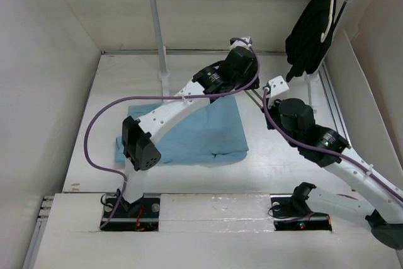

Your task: Place the trousers on the hanger

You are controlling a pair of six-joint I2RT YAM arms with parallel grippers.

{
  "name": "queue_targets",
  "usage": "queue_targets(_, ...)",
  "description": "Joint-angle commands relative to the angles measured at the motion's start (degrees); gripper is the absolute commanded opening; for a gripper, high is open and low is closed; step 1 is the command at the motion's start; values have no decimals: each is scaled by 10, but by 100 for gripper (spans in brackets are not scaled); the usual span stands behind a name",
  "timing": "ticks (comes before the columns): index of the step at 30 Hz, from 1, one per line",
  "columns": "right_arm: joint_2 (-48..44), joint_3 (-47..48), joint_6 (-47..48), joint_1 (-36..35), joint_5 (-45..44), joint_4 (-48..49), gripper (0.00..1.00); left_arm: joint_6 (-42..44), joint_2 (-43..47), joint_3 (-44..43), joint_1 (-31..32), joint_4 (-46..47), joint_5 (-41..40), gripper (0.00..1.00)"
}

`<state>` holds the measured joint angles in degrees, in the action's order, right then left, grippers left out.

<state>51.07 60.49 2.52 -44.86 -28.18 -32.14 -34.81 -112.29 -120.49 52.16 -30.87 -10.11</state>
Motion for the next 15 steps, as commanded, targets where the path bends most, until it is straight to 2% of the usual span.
queue_targets(1, -11, 17, -11, -14, -15, 38, 0, 7, -6, -28, 0, 13, -1, 44)
queue_targets(6, -1, 22, -9, -14, -17, 37, 0, 8, -13, -26, 0, 16, -1, 38)
queue_targets(8, 3, 21, -11, -14, -22, 34, 0, 6, -14, -28, 0, 15, 2, 25)
queue_targets(9, 3, 20, -11, -14, -23, 33, 0, 4, -13, -27, 0, 14, 0, 15)
queue_targets(12, -1, 17, -10, -19, -35, 33, 0, 1, -10, -24, 0, 13, 0, 0)
queue_targets(15, 0, 12, -10, -19, -44, 31, 0, -6, -5, -13, -6, 16, 14, 0)
